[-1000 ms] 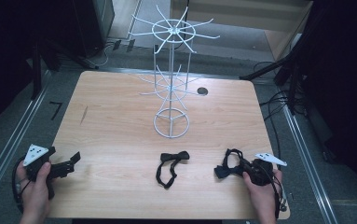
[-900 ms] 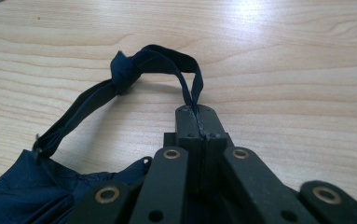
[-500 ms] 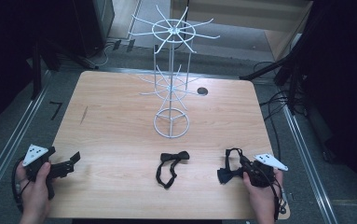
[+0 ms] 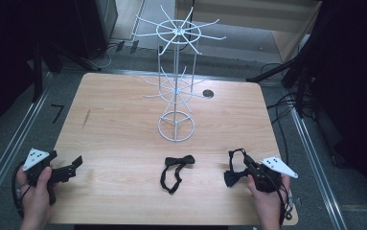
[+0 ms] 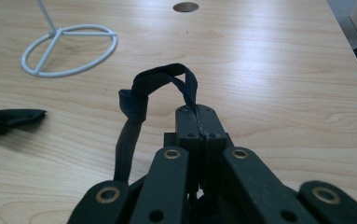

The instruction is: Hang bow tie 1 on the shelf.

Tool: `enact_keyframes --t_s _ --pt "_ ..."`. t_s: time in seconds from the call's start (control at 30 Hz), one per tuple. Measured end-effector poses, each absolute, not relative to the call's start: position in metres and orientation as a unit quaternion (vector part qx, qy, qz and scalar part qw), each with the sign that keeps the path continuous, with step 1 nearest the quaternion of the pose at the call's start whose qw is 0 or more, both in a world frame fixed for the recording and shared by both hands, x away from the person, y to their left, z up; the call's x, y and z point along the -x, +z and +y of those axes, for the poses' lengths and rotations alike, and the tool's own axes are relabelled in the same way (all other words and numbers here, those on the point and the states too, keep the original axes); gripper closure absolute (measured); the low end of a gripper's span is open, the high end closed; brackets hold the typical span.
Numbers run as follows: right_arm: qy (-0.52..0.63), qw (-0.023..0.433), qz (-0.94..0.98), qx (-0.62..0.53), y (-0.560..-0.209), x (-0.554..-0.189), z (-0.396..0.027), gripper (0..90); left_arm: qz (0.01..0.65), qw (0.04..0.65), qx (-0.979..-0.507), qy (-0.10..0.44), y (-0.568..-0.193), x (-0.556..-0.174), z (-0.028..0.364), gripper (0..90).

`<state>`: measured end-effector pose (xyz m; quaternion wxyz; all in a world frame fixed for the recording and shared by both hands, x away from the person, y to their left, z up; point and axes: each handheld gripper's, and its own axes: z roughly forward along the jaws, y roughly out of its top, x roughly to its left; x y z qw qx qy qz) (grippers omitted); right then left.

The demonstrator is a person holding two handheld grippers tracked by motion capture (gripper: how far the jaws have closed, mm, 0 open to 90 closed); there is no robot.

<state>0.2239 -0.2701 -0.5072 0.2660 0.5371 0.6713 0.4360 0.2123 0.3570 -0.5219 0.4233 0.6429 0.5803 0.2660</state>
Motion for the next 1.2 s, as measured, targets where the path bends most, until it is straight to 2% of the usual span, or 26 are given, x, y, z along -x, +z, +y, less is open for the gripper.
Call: enact_keyframes --t_s 1.2 --pt "0.477 0.278 0.676 -0.487 -0.467 -0.235 -0.235 90.0 0.581 0.428 -0.643 0.257 -0.522 -0.213 0.359 0.0"
